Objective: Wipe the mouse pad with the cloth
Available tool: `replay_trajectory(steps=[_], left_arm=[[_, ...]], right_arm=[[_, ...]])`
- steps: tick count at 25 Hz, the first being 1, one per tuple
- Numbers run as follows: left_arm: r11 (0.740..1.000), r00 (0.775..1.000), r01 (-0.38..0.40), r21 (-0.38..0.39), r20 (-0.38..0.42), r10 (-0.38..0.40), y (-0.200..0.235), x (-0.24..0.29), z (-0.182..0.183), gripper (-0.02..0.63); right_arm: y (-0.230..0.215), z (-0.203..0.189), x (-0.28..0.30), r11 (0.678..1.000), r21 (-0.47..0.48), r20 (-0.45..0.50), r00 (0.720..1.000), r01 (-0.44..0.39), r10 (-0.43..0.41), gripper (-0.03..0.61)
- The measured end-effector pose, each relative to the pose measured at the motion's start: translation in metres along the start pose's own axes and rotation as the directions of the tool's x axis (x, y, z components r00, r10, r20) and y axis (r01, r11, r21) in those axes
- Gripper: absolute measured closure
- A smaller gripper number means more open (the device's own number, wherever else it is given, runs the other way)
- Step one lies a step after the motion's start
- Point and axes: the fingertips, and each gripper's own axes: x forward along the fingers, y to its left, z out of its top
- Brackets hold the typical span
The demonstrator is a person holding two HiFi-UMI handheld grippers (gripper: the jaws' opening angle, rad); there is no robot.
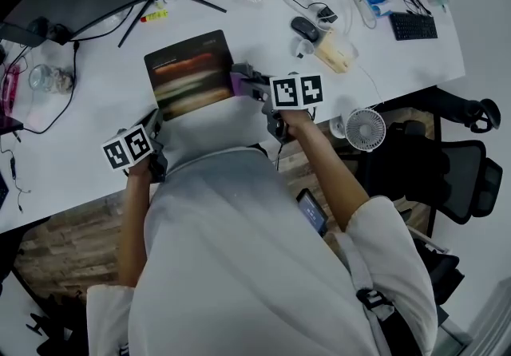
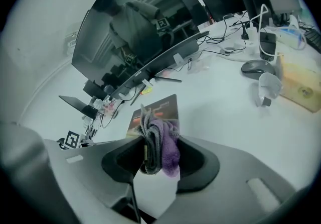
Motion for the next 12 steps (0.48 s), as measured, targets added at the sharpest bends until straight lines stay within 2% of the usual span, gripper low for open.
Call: replay_trajectory(steps=[7, 10, 12], left_arm=[[0.987, 0.994, -0.019, 0.160, 0.108, 0.002, -0.033, -0.035, 0.031, 0.614], [0.981, 0.986, -0.011, 0.191, 0.165, -0.021, -0.049, -0.053, 0.046, 0.614], [0.979, 0.979, -0.005, 0.204, 0.201, -0.037, -0.060, -0.067, 0.054, 0.614]], right_arm=[[0.026, 0.010, -0.024, 0.997, -0.063, 0.082, 0.996, 0.034, -0.029, 0.394], [0.043, 0.017, -0.033, 0.996, -0.083, 0.129, 0.992, 0.023, -0.012, 0.394], [0.057, 0.023, -0.044, 0.990, -0.139, 0.178, 0.984, 0.029, -0.004, 0.396]])
